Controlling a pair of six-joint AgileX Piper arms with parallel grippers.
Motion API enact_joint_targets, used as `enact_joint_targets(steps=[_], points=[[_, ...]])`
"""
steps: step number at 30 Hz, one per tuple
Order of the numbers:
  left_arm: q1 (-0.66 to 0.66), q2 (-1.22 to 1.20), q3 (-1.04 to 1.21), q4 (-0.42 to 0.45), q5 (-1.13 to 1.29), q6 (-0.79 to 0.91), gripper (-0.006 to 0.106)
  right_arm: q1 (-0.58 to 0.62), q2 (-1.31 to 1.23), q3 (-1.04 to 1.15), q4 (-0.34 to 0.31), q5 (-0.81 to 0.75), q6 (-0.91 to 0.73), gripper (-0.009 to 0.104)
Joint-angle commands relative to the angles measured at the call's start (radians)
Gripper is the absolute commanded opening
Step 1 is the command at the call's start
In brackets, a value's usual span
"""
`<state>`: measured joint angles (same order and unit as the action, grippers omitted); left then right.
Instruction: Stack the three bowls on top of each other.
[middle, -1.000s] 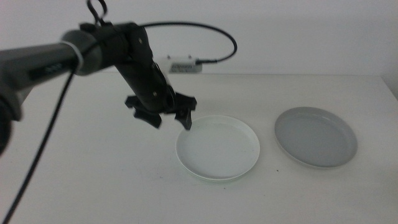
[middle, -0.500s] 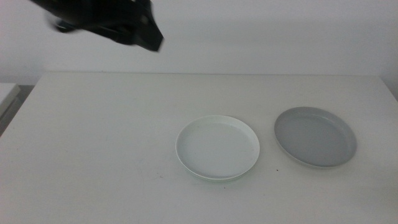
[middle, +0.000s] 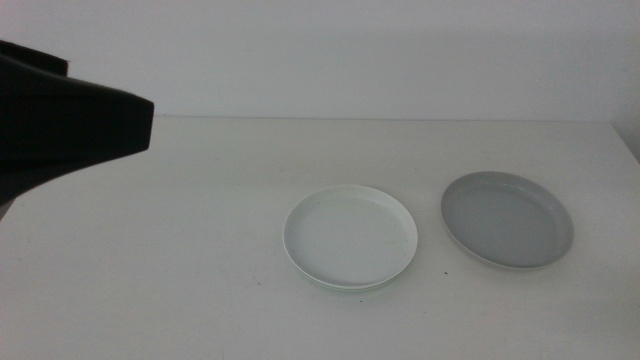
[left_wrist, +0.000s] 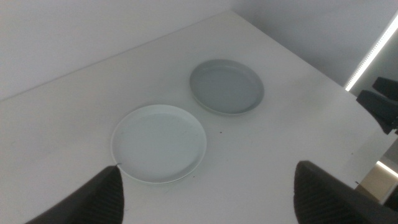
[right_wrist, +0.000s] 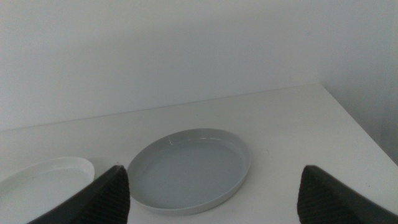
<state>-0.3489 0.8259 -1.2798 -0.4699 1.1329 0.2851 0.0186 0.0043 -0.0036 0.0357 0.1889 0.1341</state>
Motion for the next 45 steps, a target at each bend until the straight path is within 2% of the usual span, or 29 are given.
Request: enact_joint_targets(steps=[1, 28, 30, 32, 35, 37, 42, 45], points=[[0.000, -0.006, 0.012, 0.014, -0.022, -0.005, 0.094, -0.007, -0.004, 0.004, -0.008, -0.008, -0.002, 0.093], [0.000, -0.013, 0.012, 0.020, -0.112, 0.003, 0.094, -0.007, -0.004, 0.004, -0.008, -0.008, -0.002, 0.093], [0.000, -0.013, 0.012, 0.020, -0.112, 0.003, 0.094, -0.007, -0.004, 0.004, -0.008, -0.089, -0.004, 0.093], [0.000, -0.013, 0.012, 0.020, -0.112, 0.003, 0.094, -0.007, -0.004, 0.004, -0.008, -0.093, -0.004, 0.093], [0.000, -0.013, 0.012, 0.020, -0.112, 0.003, 0.094, -0.007, 0.045, -0.113, -0.003, -0.056, 0.010, 0.093], [0.000, -0.013, 0.012, 0.023, -0.112, 0.003, 0.094, -0.007, 0.156, -0.241, -0.003, 0.041, 0.010, 0.093], [0.000, -0.015, 0.012, 0.024, -0.112, 0.003, 0.094, -0.007, 0.504, -0.665, -0.007, 0.601, -0.003, 0.093], [0.000, -0.015, 0.012, 0.024, -0.112, 0.003, 0.094, -0.007, 0.663, -0.850, -0.009, 0.800, -0.003, 0.093]])
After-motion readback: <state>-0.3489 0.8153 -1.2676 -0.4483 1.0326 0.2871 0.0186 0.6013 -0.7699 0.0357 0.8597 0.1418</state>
